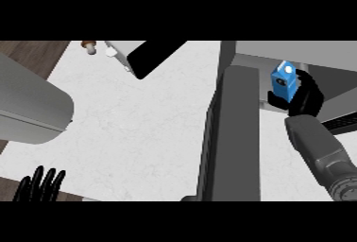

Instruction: Pick up the milk, place it into the microwave and close the microwave

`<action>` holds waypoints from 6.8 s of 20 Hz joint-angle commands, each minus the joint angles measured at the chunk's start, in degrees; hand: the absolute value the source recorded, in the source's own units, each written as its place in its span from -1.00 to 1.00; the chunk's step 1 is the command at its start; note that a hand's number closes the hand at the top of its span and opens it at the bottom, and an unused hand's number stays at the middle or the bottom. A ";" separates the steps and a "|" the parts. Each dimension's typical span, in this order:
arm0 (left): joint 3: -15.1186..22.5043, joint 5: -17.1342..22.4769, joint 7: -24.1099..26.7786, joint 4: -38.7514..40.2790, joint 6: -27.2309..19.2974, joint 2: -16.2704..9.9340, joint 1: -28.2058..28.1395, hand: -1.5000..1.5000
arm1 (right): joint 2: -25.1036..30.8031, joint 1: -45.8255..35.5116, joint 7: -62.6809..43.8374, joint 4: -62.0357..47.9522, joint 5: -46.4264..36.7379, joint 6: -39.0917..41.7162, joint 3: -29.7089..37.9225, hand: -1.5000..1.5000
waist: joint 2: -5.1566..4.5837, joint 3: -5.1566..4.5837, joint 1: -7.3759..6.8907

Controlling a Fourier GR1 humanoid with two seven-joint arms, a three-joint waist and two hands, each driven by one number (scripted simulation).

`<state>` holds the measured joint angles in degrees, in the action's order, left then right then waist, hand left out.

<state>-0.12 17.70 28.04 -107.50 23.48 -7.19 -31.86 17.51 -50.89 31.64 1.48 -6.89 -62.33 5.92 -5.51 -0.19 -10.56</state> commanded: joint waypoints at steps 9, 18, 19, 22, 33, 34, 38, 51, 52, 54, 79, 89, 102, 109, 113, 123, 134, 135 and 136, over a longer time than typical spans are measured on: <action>0.90 -2.58 0.05 2.44 -1.80 1.32 2.55 -1.00 | -6.68 -6.30 2.12 -0.56 -7.18 9.84 -7.21 -1.00 | 1.32 0.65 0.17; -0.68 -1.58 0.91 1.83 -0.77 0.15 2.56 -1.00 | -8.79 -7.53 3.32 1.34 -4.87 18.47 -4.94 -1.00 | 1.53 0.72 0.72; 0.06 -2.14 1.39 2.73 -0.48 0.55 1.93 -1.00 | -9.39 -7.14 4.45 2.57 -3.68 19.66 -3.78 -1.00 | 1.72 0.72 1.25; -0.42 -1.76 0.86 2.89 -1.09 0.69 3.37 -1.00 | -10.86 -5.96 7.72 5.00 -1.22 22.25 -1.41 -1.00 | 2.01 0.70 2.93; -1.16 -0.57 0.76 0.51 -0.05 -0.02 0.25 -1.00 | -11.00 2.37 19.46 7.16 6.30 39.74 5.77 -1.00 | 3.21 0.58 5.57; 0.88 -1.53 -0.29 -1.54 -0.30 0.71 -1.66 -1.00 | -12.17 1.64 18.79 6.71 6.45 40.13 5.89 -1.00 | 3.53 0.56 5.56; -1.92 0.72 -0.39 -1.04 0.04 -0.30 -1.35 -1.00 | -13.60 7.58 25.19 6.03 6.80 42.97 6.40 -1.00 | 3.89 0.47 6.80; 3.34 -7.04 3.20 -1.32 1.01 2.69 -8.38 -1.00 | -14.42 16.44 31.94 9.62 7.09 56.56 5.68 -1.00 | 5.43 0.24 9.59; 5.38 -8.49 -1.93 -4.64 -3.14 4.44 -6.64 -1.00 | -14.01 17.97 33.02 8.92 6.91 57.08 5.64 -1.00 | 5.21 0.30 9.56; 4.15 -8.23 -3.13 -1.71 -2.29 2.96 -2.69 -1.00 | -13.52 18.67 30.84 10.33 5.99 57.72 4.27 -1.00 | 5.39 0.23 10.15; 17.93 -24.92 -6.25 14.94 -2.03 6.31 15.03 1.00 | -0.36 50.37 27.95 38.69 16.18 71.91 7.35 -1.00 | 5.56 0.17 10.95; 21.42 -30.37 -11.71 25.68 -11.85 7.17 31.49 1.00 | 3.45 53.82 31.57 37.37 18.90 77.91 9.55 -1.00 | 5.49 0.24 11.30; 43.63 -24.03 -16.45 48.08 -15.56 7.19 47.42 1.00 | 8.02 52.65 28.95 39.69 21.33 83.56 8.87 -1.00 | 5.17 0.16 13.08; 54.13 -15.44 -7.36 50.89 -26.52 7.16 49.48 1.00 | 7.91 52.89 28.45 45.28 21.42 85.13 5.66 -1.00 | 4.84 0.02 14.86; 56.09 -8.04 -11.26 48.01 -30.88 7.12 55.86 1.00 | 9.30 51.47 24.71 49.40 23.55 84.91 5.49 -1.00 | 4.88 -0.06 16.11; 59.14 0.86 -13.10 49.13 -41.76 7.11 64.84 1.00 | 8.40 50.53 20.51 56.25 24.40 83.57 1.34 -1.00 | 4.11 -0.14 20.80; 55.38 6.86 -11.70 51.91 -48.10 7.12 76.68 1.00 | 11.10 48.29 16.00 61.76 25.87 85.43 -1.62 -1.00 | 2.94 -0.12 26.58; 55.37 7.30 -11.51 52.62 -48.79 7.12 76.85 1.00 | 11.52 47.28 15.15 62.63 26.06 84.97 -1.58 -1.00 | 2.72 -0.20 27.03; 54.99 7.90 -11.67 52.90 -48.79 7.13 78.37 1.00 | 12.04 47.53 15.40 62.50 25.95 85.29 -1.62 -1.00 | 2.57 -0.06 27.64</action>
<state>56.14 23.40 15.98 -54.68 -24.12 -1.24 42.01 28.60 -2.41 46.11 62.97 18.71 19.83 4.74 -2.58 -0.29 15.09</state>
